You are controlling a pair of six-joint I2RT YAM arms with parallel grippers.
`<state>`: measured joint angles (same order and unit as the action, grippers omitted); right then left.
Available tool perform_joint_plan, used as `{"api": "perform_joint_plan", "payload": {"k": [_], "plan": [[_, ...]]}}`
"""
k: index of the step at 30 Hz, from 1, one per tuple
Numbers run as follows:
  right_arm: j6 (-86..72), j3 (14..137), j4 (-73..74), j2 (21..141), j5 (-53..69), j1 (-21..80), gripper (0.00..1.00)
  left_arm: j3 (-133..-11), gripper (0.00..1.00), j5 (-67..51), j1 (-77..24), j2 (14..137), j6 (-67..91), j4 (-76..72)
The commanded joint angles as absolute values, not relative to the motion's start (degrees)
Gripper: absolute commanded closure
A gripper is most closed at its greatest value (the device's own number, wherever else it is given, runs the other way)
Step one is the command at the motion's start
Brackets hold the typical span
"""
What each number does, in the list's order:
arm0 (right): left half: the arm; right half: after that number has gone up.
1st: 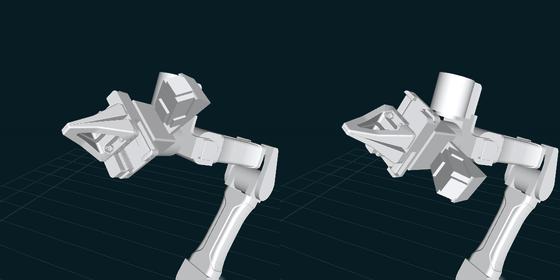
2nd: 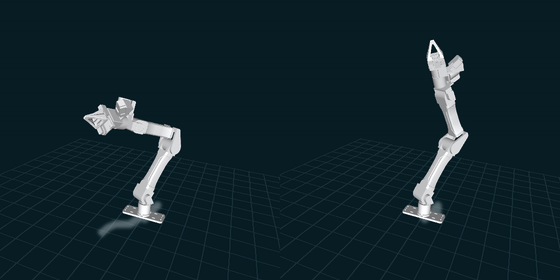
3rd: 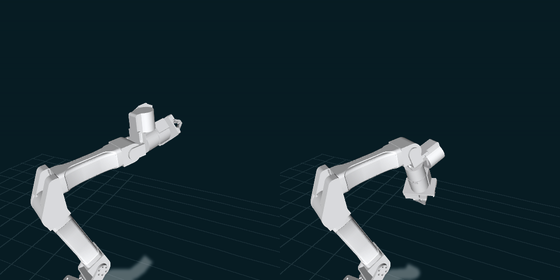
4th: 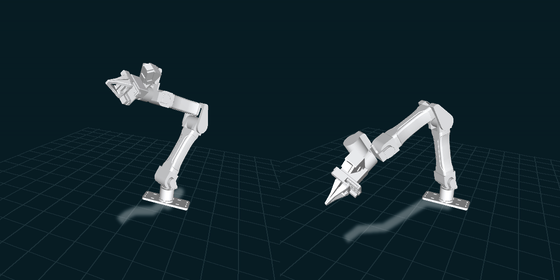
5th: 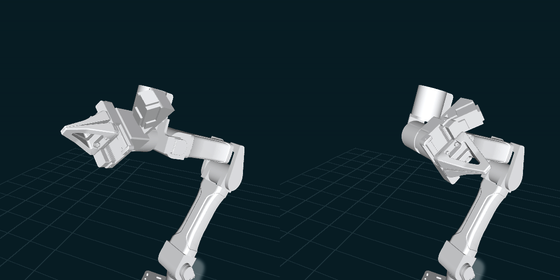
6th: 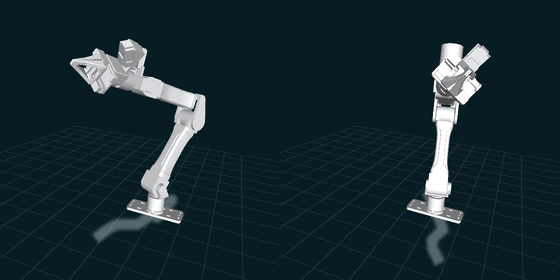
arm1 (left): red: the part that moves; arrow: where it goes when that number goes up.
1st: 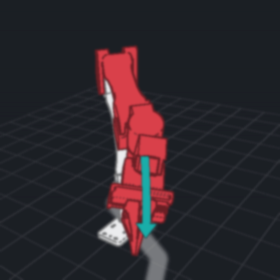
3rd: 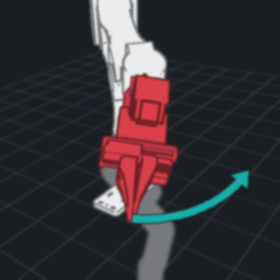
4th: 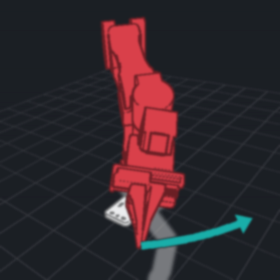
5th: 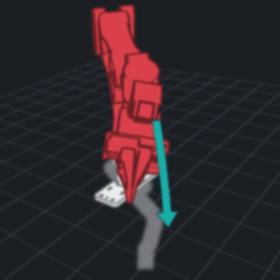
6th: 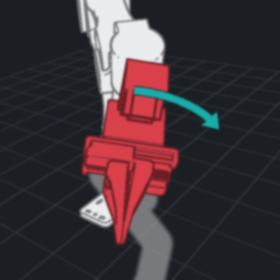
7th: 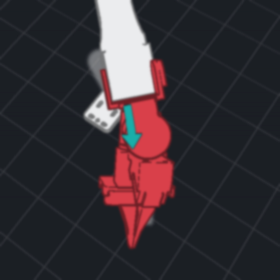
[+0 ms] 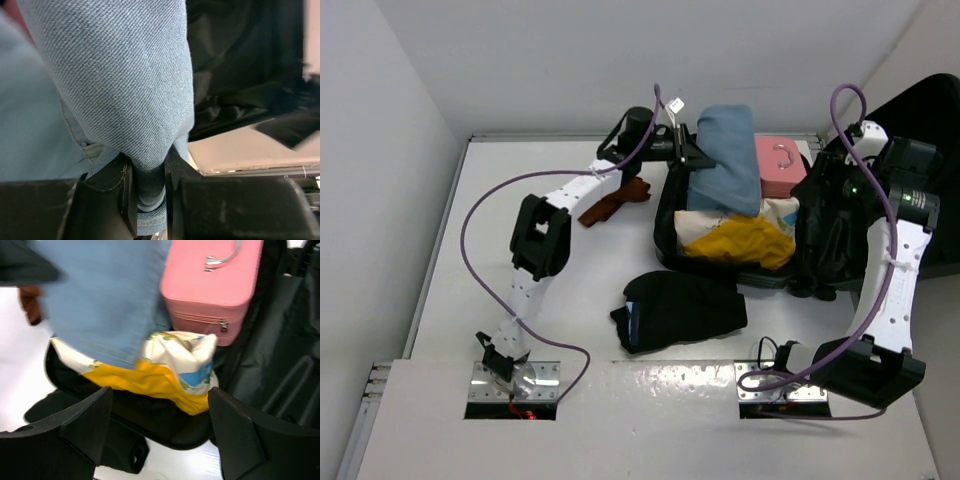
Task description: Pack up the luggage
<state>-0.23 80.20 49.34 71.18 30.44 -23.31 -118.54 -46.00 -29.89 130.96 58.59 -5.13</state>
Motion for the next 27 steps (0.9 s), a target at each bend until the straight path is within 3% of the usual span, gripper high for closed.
{"api": "perform_joint_plan", "payload": {"k": [1, 10, 12, 14, 15, 18, 21, 27], "plan": [[-0.8, 80.59, 47.64, 70.05, 35.58, -23.29, 0.23, -118.04, 1.0, -46.32, -29.53, 133.31, 61.1, -11.45], [-4.74, 84.72, 38.69, 76.19, 34.72, -13.63, 0.23, -114.6, 0.98, -41.76, -30.15, 135.35, 47.22, 6.4], [-6.41, 84.46, 36.49, 77.69, 33.23, -11.26, 0.23, -117.32, 0.72, -39.82, -30.15, 135.35, 43.44, 11.41], [-7.9, 84.29, 32.27, 80.41, 30.26, -5.73, 0.24, -120.75, 0.54, -38.24, -30.15, 135.35, 39.21, 13.26], [-8.52, 84.03, 31.39, 81.29, 29.19, -2.84, 0.24, -121.63, 0.36, -37.45, -30.15, 134.39, 37.72, 15.71], [-10.37, 84.72, 27.17, 86.73, 23.13, 3.58, 0.26, -123.49, 0.17, -35.69, -30.15, 131.23, 31.92, 17.75], [-12.91, 84.29, 22.08, 90.78, 15.68, 6.68, 0.26, -123.49, 0.08, -36.38, -30.15, 126.85, 27.61, 17.75], [-12.83, 90.16, 18.97, 103.69, 6.1, 9.84, 0.28, -114.38, 0.06, -31.39, -26.2, 115.16, 24.43, 16.53]]}}
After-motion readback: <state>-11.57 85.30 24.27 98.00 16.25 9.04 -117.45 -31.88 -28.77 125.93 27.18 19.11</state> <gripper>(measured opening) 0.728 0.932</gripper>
